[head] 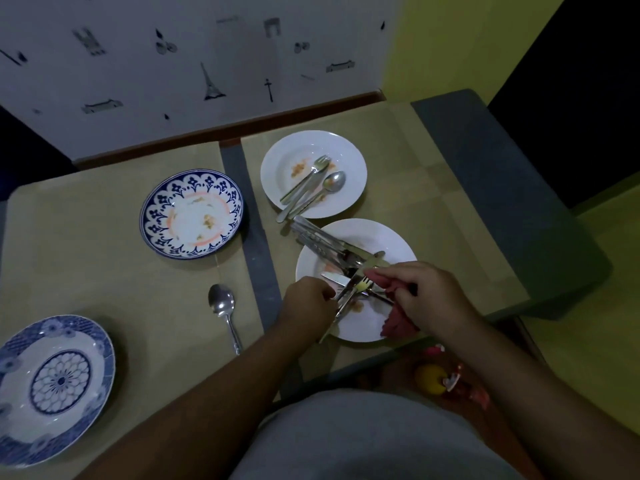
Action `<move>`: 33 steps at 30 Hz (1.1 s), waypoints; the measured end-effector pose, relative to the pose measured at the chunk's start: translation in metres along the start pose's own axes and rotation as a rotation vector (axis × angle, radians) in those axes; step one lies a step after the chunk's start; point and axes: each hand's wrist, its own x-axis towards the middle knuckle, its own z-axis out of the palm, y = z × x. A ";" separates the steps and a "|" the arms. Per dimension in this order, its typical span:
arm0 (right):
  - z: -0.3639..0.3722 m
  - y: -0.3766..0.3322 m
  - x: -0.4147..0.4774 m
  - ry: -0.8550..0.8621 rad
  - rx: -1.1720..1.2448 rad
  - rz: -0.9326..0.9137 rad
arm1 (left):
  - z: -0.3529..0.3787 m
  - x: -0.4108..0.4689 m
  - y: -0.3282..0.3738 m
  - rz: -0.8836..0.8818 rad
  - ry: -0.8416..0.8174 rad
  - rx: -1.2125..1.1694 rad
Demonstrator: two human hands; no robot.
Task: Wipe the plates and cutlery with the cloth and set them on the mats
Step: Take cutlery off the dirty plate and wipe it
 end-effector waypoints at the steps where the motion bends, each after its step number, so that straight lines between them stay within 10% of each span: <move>1: -0.001 0.000 0.000 0.003 0.014 0.021 | -0.001 -0.001 0.001 -0.011 -0.003 -0.028; 6: -0.007 -0.013 0.004 0.021 0.147 0.058 | -0.008 -0.017 0.003 -0.075 0.023 -0.253; 18: 0.053 -0.027 0.006 -0.076 -0.234 -0.512 | -0.028 -0.051 -0.001 -0.247 -0.072 -0.805; 33: 0.028 -0.038 0.060 0.056 -0.290 -0.376 | -0.047 -0.072 -0.024 -0.240 -0.125 -0.832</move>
